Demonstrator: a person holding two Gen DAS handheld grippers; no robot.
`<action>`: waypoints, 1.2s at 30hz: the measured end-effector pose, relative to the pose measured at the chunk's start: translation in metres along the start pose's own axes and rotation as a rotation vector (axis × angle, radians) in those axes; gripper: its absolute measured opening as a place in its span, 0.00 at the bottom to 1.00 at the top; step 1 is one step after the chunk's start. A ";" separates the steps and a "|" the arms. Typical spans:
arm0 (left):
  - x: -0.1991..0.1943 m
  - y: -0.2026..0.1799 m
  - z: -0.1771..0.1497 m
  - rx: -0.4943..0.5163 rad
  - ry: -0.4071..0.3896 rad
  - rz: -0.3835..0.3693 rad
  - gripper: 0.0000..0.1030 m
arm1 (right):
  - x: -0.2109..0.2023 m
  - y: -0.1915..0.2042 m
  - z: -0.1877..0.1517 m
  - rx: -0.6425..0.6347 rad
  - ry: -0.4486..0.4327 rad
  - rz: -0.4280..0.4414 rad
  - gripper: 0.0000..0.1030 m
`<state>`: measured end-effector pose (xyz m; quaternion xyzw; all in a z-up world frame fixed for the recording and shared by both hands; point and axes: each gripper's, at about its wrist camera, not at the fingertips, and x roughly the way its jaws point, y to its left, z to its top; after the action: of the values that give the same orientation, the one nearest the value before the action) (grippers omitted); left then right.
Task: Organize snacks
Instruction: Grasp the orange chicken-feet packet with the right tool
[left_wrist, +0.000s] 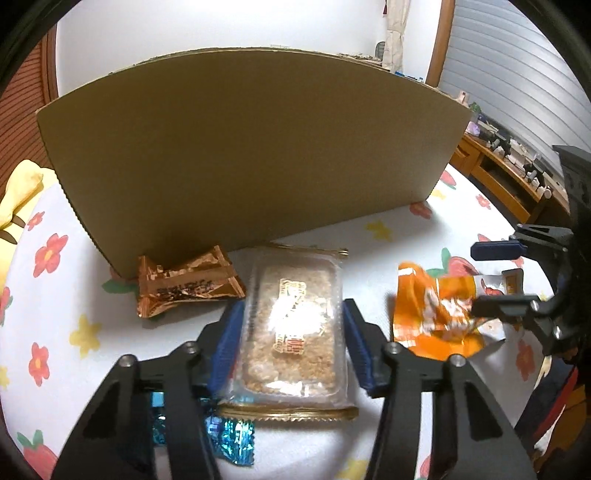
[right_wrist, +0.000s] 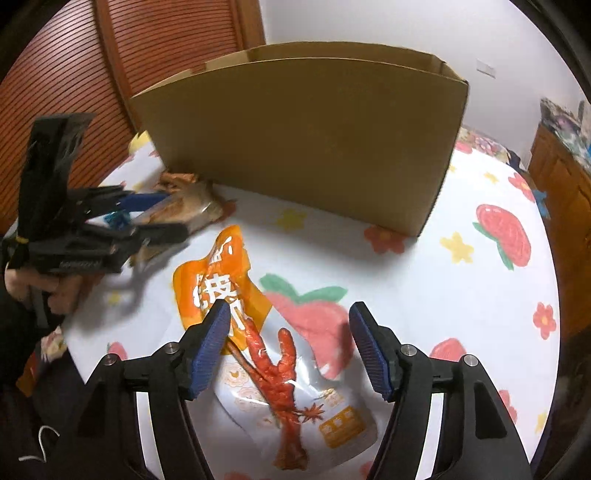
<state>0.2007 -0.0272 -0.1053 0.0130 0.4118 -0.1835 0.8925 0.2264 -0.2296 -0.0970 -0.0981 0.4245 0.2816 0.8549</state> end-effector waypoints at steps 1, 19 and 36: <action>-0.001 0.000 0.002 0.000 0.000 0.000 0.47 | -0.001 0.003 -0.002 -0.008 -0.001 0.000 0.69; -0.004 0.005 0.004 -0.016 -0.003 -0.018 0.47 | 0.009 0.024 -0.004 -0.136 0.043 -0.007 0.79; -0.002 0.002 0.005 -0.010 -0.002 -0.011 0.47 | 0.011 0.021 -0.006 -0.156 0.065 -0.018 0.82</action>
<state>0.2041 -0.0254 -0.1003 0.0061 0.4118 -0.1865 0.8920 0.2155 -0.2102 -0.1078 -0.1772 0.4280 0.3029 0.8329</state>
